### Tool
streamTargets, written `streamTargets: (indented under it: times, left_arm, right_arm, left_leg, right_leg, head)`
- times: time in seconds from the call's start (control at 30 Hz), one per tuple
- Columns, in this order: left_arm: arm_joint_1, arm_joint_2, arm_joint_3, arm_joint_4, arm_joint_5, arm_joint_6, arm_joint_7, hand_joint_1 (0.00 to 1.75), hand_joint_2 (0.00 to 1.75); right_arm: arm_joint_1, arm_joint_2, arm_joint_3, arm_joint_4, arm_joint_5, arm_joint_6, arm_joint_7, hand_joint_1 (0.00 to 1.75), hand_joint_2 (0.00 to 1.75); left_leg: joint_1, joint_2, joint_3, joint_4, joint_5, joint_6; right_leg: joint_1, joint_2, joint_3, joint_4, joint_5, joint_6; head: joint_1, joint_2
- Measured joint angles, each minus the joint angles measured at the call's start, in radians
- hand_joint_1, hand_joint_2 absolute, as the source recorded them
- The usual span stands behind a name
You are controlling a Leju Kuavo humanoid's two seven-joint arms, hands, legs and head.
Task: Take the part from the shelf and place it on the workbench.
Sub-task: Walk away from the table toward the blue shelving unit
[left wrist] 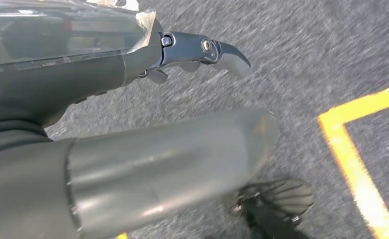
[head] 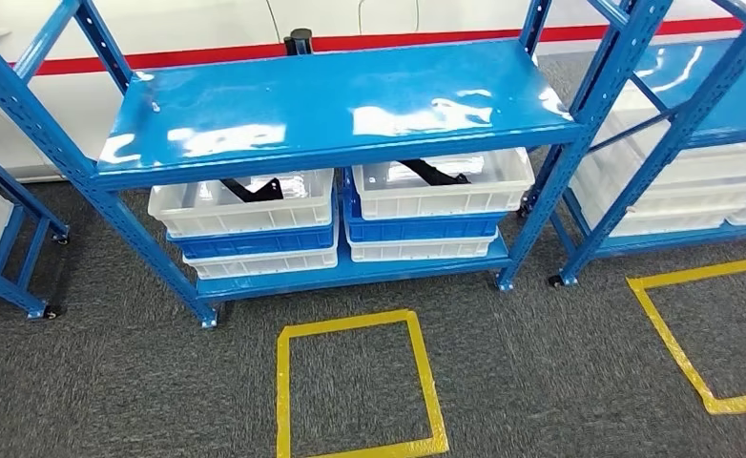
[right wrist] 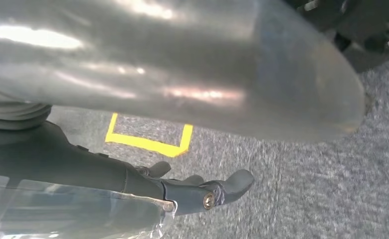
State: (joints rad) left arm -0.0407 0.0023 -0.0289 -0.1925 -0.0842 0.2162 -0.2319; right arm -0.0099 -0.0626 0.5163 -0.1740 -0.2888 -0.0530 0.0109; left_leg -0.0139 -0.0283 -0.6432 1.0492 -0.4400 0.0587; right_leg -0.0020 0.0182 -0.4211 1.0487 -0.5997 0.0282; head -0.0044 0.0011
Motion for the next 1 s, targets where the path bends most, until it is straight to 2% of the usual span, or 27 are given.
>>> streamTargets:
  times: [0.03,0.07,0.13,0.17,0.2,0.23,0.27,0.3,0.33,0.37,0.4,0.43,0.5,0.53,0.57,0.7,0.83,0.93,1.0]
  left_arm:
    - [-0.002,-0.001,0.0,0.0,0.0,0.0,0.0,0.0,0.0]
    - [-0.003,-0.002,0.0,-0.001,0.0,0.001,0.001,0.0,0.0]
    - [-0.006,-0.003,0.0,-0.001,-0.001,0.002,0.005,0.0,0.0]
    - [-0.008,-0.005,0.0,-0.001,-0.002,0.003,0.009,0.0,0.0]
    - [-0.008,-0.007,0.0,-0.001,-0.003,0.004,0.012,0.0,0.0]
    - [-0.007,-0.009,0.0,-0.001,-0.003,0.005,0.014,0.0,0.0]
    - [-0.007,-0.01,0.0,-0.001,-0.004,0.005,0.015,0.0,0.0]
    - [-0.007,-0.011,0.0,0.0,-0.004,0.005,0.016,0.0,0.0]
    - [-0.007,-0.011,0.0,0.0,-0.005,0.005,0.017,0.0,0.0]
    - [-0.008,-0.011,0.0,0.0,-0.005,0.005,0.018,0.0,0.0]
    - [-0.009,-0.011,0.0,0.0,-0.005,0.005,0.019,0.0,0.0]
    - [-0.009,-0.011,0.0,0.0,-0.006,0.005,0.02,0.0,0.0]
    - [-0.009,-0.011,0.0,0.0,-0.006,0.005,0.02,0.0,0.0]
    - [-0.009,-0.011,0.0,0.0,-0.006,0.006,0.02,0.0,0.0]
    - [-0.009,-0.011,0.0,0.0,-0.006,0.007,0.02,0.0,0.0]
    - [-0.009,-0.01,0.0,0.0,-0.003,0.014,0.019,0.0,0.0]
    - [-0.008,-0.009,0.0,0.0,-0.002,0.017,0.018,0.0,0.0]
    - [-0.007,-0.009,0.0,0.0,-0.002,0.017,0.018,0.0,0.0]
    - [-0.007,-0.01,-0.001,0.0,-0.002,0.018,0.018,0.0,0.0]
  right_arm:
    - [-0.001,0.0,0.0,0.0,0.001,0.0,-0.001,0.0,0.0]
    - [-0.002,-0.001,0.001,0.0,0.002,0.0,-0.001,0.0,0.0]
    - [-0.005,-0.002,0.002,0.0,0.004,0.0,-0.002,0.0,0.0]
    - [-0.006,-0.003,0.003,0.0,0.005,0.0,-0.002,0.0,0.0]
    - [-0.006,-0.004,0.004,0.0,0.005,0.0,-0.002,0.0,0.0]
    - [-0.004,-0.005,0.006,0.0,0.006,-0.001,-0.002,0.0,0.0]
    - [-0.003,-0.006,0.008,0.0,0.006,-0.002,-0.002,0.0,0.0]
    - [-0.001,-0.006,0.009,0.0,0.007,-0.004,-0.002,0.0,0.0]
    - [-0.001,-0.006,0.011,0.0,0.007,-0.007,-0.003,0.0,0.0]
    - [-0.001,-0.006,0.013,0.0,0.007,-0.009,-0.003,0.0,0.0]
    - [-0.002,-0.006,0.014,0.0,0.007,-0.01,-0.004,0.0,0.44]
    - [-0.004,-0.006,0.016,0.0,0.008,-0.011,-0.005,0.0,0.87]
    - [-0.005,-0.005,0.019,0.0,0.009,-0.012,-0.005,0.0,1.75]
    - [-0.005,-0.005,0.021,0.0,0.011,-0.012,-0.005,0.0,1.75]
    - [-0.005,-0.005,0.022,0.0,0.013,-0.012,-0.005,0.0,1.75]
    - [-0.006,-0.004,0.027,0.0,0.02,-0.011,-0.005,0.0,1.75]
    - [-0.006,-0.001,0.033,0.0,0.024,-0.01,-0.005,0.0,1.75]
    - [-0.007,-0.001,0.038,0.0,0.025,-0.01,-0.005,0.0,1.75]
    - [-0.007,-0.002,0.041,0.0,0.026,-0.01,-0.005,0.0,1.75]
  left_leg:
    - [0.003,0.002,0.016,-0.008,0.0,0.004]
    - [0.006,0.003,0.03,-0.015,0.001,0.005]
    - [0.008,0.006,0.043,-0.021,-0.008,0.007]
    - [0.01,0.005,0.05,-0.022,-0.015,0.006]
    - [0.012,0.004,0.058,-0.022,-0.023,0.004]
    - [0.014,0.002,0.068,-0.022,-0.031,0.0]
    - [0.017,0.001,0.079,-0.022,-0.039,-0.004]
    - [0.019,-0.001,0.087,-0.022,-0.047,-0.009]
    - [0.018,-0.001,0.094,-0.021,-0.055,-0.016]
    - [0.017,-0.001,0.098,-0.021,-0.061,-0.022]
    - [0.014,0.0,0.097,-0.019,-0.066,-0.028]
    - [0.012,0.002,0.098,-0.018,-0.067,-0.025]
    - [0.01,0.006,0.094,-0.018,-0.065,-0.007]
    - [0.01,0.007,0.095,-0.021,-0.064,0.003]
    - [0.01,0.008,0.096,-0.023,-0.065,0.006]
    - [0.011,0.009,0.101,-0.028,-0.071,0.005]
    - [0.009,0.009,0.101,-0.028,-0.076,0.001]
    - [0.006,0.008,0.103,-0.035,-0.072,0.001]
    - [0.011,0.006,0.116,-0.055,-0.057,-0.003]
  right_leg:
    - [-0.001,-0.002,-0.019,0.035,0.001,0.003]
    - [-0.001,-0.004,-0.053,0.088,-0.005,0.003]
    - [-0.004,-0.006,-0.14,0.206,-0.045,-0.001]
    - [-0.006,-0.006,-0.176,0.239,-0.071,-0.001]
    - [-0.009,-0.006,-0.198,0.242,-0.085,0.004]
    - [-0.012,-0.007,-0.206,0.215,-0.077,0.016]
    - [-0.016,-0.007,-0.199,0.159,-0.041,0.036]
    - [-0.02,-0.009,-0.185,0.095,0.012,0.054]
    - [-0.021,-0.012,-0.175,0.04,0.055,0.06]
    - [-0.021,-0.016,-0.167,0.003,0.09,0.057]
    - [-0.021,-0.018,-0.163,-0.012,0.112,0.045]
    - [-0.021,-0.02,-0.163,-0.016,0.118,0.032]
    - [-0.023,-0.018,-0.159,-0.018,0.132,0.023]
    - [-0.021,-0.018,-0.16,-0.019,0.131,0.022]
    - [-0.021,-0.018,-0.16,-0.019,0.13,0.02]
    - [-0.021,-0.018,-0.156,-0.02,0.127,0.015]
    - [-0.021,-0.018,-0.155,-0.02,0.126,0.015]
    - [-0.021,-0.021,-0.151,-0.025,0.129,0.02]
    - [-0.02,-0.022,-0.156,-0.012,0.121,0.024]
  head:
    - [0.0,0.0]
    - [0.001,0.0]
    - [0.003,0.0]
    - [0.003,0.0]
    - [0.004,0.0]
    - [0.004,0.0]
    - [0.004,0.0]
    - [0.005,0.0]
    - [0.006,0.0]
    - [0.006,0.0]
    - [0.006,0.0]
    - [0.006,0.0]
    - [0.004,0.0]
    - [0.004,0.0]
    - [0.004,0.0]
    - [0.004,0.0]
    - [0.004,0.0]
    - [0.004,0.0]
    - [0.005,0.0]
